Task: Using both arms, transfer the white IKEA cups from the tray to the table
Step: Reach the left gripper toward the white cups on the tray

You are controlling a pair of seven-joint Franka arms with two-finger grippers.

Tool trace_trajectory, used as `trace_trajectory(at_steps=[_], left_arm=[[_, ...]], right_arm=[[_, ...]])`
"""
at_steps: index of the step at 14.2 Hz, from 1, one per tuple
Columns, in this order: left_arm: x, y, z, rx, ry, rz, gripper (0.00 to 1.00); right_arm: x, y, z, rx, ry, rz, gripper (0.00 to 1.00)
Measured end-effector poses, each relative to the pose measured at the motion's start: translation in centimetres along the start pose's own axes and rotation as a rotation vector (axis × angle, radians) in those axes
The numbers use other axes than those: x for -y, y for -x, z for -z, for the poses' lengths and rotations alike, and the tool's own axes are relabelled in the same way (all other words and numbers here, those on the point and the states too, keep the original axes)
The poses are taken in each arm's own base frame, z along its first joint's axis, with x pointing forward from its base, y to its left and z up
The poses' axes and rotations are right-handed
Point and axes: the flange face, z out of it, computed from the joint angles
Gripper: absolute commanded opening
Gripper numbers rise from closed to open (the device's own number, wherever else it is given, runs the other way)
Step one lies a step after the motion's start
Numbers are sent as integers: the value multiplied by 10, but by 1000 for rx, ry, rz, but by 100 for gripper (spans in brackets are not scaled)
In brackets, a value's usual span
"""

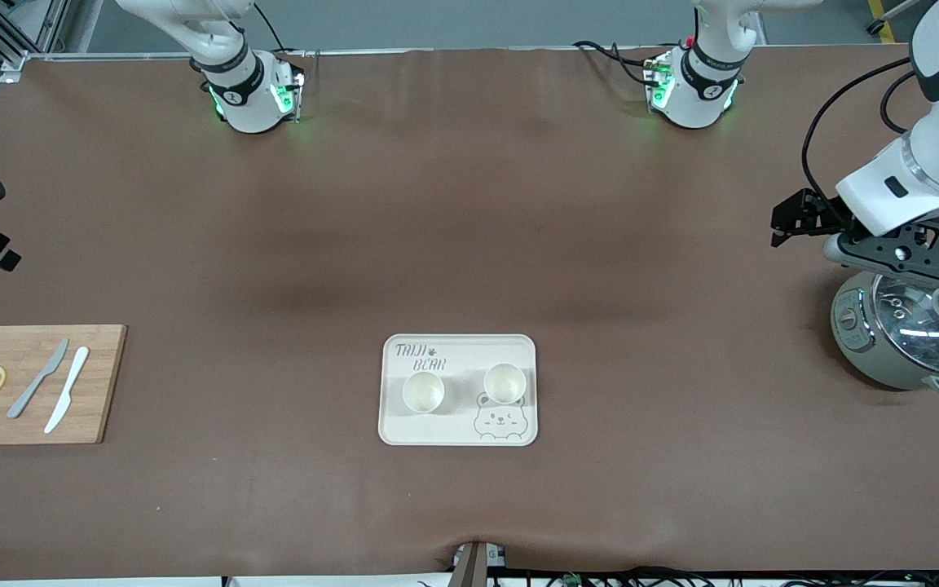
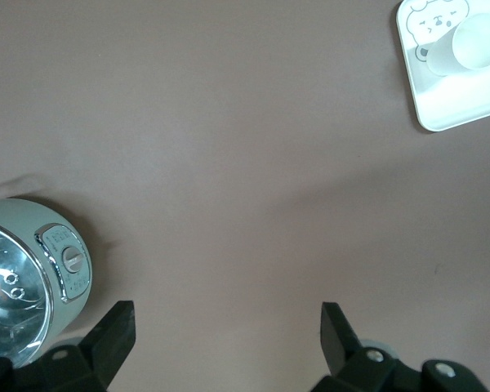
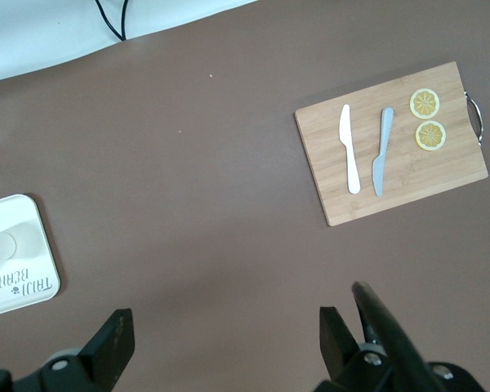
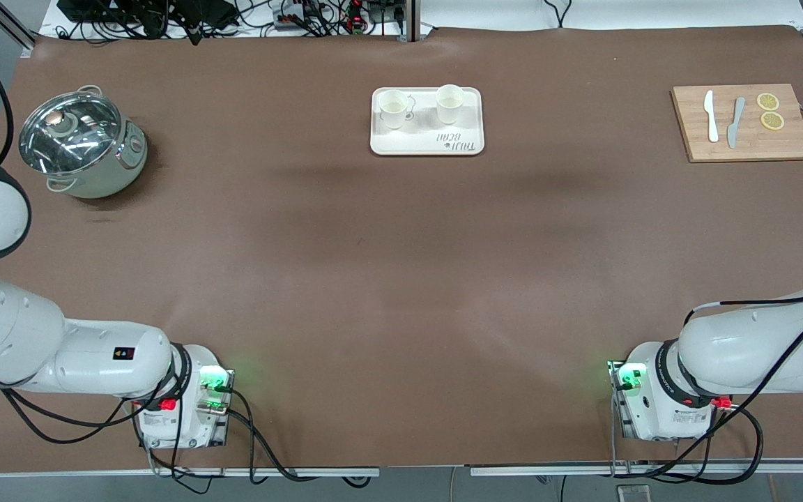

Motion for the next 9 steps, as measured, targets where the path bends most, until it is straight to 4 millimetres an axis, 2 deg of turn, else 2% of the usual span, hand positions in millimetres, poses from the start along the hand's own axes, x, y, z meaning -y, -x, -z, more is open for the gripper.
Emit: trace_trajectory(at_steps=[4, 5, 7, 9], left_arm=[[-1, -1, -3, 4, 8, 0, 100], [-5, -5, -9, 2, 40, 1, 100], [-19, -25, -36, -24, 126, 34, 100], [-53, -52, -77, -1, 149, 65, 100]], right_arm=[[4, 0, -3, 5, -1, 6, 100], [3, 0, -6, 11, 1, 5, 100], [2, 0, -12, 22, 4, 3, 100], [1, 0, -15, 28, 6, 2, 100]])
